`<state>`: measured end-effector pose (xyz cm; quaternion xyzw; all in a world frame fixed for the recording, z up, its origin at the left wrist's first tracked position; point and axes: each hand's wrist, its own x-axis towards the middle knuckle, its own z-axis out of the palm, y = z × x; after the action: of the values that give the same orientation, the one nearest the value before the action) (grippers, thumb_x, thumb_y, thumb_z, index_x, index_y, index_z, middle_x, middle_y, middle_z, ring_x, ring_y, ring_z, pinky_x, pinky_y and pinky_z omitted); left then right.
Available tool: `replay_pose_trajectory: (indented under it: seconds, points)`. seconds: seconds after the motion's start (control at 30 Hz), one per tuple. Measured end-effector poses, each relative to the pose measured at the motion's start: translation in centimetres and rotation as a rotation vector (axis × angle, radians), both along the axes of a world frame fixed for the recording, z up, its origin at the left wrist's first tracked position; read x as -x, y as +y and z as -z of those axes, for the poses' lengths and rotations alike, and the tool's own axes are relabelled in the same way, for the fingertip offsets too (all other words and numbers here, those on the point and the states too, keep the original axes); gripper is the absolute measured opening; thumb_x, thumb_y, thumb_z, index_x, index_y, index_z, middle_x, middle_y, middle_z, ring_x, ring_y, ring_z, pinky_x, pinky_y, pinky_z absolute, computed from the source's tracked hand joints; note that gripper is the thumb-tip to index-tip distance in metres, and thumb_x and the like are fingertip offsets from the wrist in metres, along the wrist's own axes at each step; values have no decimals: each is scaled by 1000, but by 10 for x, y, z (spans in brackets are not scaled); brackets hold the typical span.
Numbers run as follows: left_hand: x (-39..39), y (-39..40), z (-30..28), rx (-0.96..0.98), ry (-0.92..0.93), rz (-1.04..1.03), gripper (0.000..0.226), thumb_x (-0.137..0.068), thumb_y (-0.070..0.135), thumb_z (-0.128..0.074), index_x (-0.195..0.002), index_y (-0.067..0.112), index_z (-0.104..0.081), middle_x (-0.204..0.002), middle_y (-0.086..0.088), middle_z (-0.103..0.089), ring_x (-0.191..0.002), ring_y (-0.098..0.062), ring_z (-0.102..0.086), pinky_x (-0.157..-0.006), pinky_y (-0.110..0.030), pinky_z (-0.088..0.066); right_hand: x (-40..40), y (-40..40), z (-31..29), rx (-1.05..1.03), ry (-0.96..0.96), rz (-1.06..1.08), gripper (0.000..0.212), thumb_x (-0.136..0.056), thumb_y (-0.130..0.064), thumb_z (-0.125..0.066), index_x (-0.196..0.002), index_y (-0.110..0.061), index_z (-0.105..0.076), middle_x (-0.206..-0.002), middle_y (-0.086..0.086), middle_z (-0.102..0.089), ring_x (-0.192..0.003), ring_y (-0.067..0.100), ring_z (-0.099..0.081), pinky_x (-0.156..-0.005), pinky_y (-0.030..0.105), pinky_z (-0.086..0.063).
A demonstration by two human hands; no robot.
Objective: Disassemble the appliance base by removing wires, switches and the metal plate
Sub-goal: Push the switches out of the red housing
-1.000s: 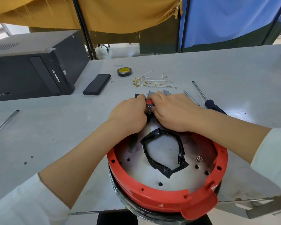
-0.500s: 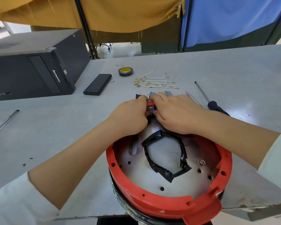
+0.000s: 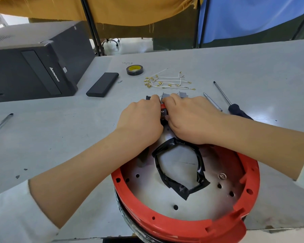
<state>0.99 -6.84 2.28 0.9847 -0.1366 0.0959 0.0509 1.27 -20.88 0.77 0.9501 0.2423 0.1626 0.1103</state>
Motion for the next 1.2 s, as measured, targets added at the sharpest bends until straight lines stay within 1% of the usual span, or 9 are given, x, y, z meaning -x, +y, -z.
replay_pose_trajectory:
  seconds: [0.17,0.3,0.43,0.63,0.8,0.87,0.97,1.13,1.2]
  points:
    - [-1,-1,2,-7,-6,-22,39,-76,10,-48,-115,15,-44,-75,-2,-39,-69,-27,-38,-43,-27,-19,0,1,2,4,-6,16,28,-93,-28,-40,-114,-9,-41,-105,7,-52,-74,27,-56,-46,31,-8]
    - [-2,-1,1,4,-8,-26,34,-76,10,-49,-110,14,-44,-76,-6,-43,-68,-28,-37,-43,-27,-18,-2,3,2,-4,-5,44,28,-93,-28,-40,-114,-9,-41,-106,6,-52,-65,24,-43,-46,30,-8]
    - [-3,-2,1,-7,-17,-23,33,-80,8,-50,-111,13,-42,-94,-14,-58,-69,-27,-37,-44,-29,-19,-3,3,2,-25,-15,34,30,-95,-29,-35,-117,-9,-41,-109,7,-53,-77,28,-58,-46,31,-11]
    - [-5,5,4,60,24,16,34,-86,8,-44,-119,15,-42,-96,-14,-60,-69,-27,-41,-47,-31,-23,-2,0,1,-158,19,8,35,-96,-35,-32,-122,-13,-41,-117,5,-54,-90,29,-60,-58,34,-27]
    - [-3,3,4,120,17,1,35,-85,9,-44,-119,17,-43,-95,-13,-60,-74,-30,-49,-53,-32,-29,-1,5,-5,-418,123,111,33,-89,-46,-32,-105,-23,-49,-90,-4,-55,-88,25,-54,-63,35,-28]
    - [-1,3,4,114,17,5,33,-85,10,-43,-118,16,-43,-96,-13,-61,-79,-32,-54,-50,-32,-27,-1,6,-10,-484,222,183,38,-89,-53,-28,-106,-29,-51,-92,-6,-60,-88,23,-53,-67,36,-33]
    - [1,4,3,103,15,27,30,-85,9,-43,-114,16,-41,-95,-12,-61,-73,-29,-47,-46,-30,-23,-8,5,-21,-696,510,271,36,-91,-58,-31,-103,-34,-55,-90,-16,-64,-91,14,-59,-83,37,-43]
    - [1,6,2,101,21,39,28,-86,8,-42,-112,16,-40,-95,-11,-61,-72,-28,-46,-47,-31,-23,-24,8,-35,-852,722,264,38,-90,-40,-54,-101,-6,-66,-110,15,-67,-94,20,-61,-95,38,-43]
    - [1,6,2,119,22,28,33,-87,8,-42,-119,16,-38,-97,-12,-62,-76,-30,-51,-53,-32,-29,-25,5,-39,-909,796,266,38,-89,-39,-59,-102,-4,-67,-113,16,-66,-98,20,-63,-99,40,-42]
